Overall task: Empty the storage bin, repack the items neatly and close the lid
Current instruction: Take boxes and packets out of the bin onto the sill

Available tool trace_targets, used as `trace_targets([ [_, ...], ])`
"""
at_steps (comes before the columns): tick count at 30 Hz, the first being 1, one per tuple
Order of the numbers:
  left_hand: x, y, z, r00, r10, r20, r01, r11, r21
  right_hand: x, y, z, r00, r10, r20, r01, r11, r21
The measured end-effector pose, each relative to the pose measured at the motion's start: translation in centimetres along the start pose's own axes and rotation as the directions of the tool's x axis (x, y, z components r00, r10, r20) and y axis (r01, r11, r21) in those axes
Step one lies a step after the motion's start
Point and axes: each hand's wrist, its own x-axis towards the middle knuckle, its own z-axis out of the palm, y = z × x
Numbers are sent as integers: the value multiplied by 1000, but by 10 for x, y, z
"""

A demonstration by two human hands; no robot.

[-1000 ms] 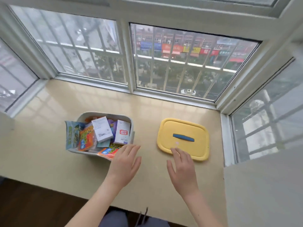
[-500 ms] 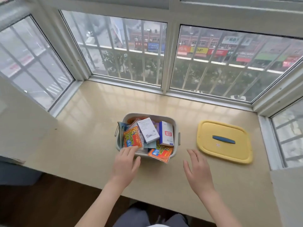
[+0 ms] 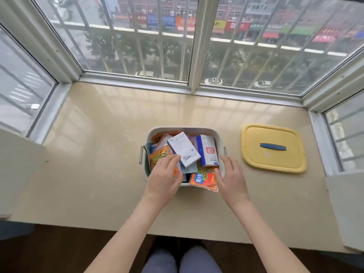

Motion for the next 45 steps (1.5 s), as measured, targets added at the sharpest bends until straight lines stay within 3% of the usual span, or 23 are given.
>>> trace_targets([
  [4,34,-18,43,960,-273,58,278,956,-91,38,10,33,998,43,47,-46,996,71],
  [9,58,-51,91,788,-605,119,615,759,-214,81,29,82,989,81,120,-89,994,69],
  [13,66,-66,115,674,-728,129,737,646,-199,104,33,106,977,155,147,-156,988,-2],
  [17,73,-74,130,613,-773,162,787,582,-205,116,33,123,949,230,215,-220,973,-69],
  [24,79,-79,131,630,-757,175,766,569,-298,119,36,131,951,232,202,-226,973,-56],
  [29,79,-75,131,707,-694,136,691,636,-343,111,36,122,928,243,282,-301,936,183],
  [35,74,-65,118,743,-614,266,644,546,-536,96,40,109,921,239,307,-340,879,334],
  [38,68,-68,110,724,-616,310,652,463,-600,86,40,98,917,272,293,-384,802,458],
  [43,56,-54,87,698,-614,368,668,373,-643,70,33,75,856,320,407,-517,545,660],
  [45,51,-41,71,692,-623,364,662,348,-663,61,25,55,861,297,412,-508,522,685],
])
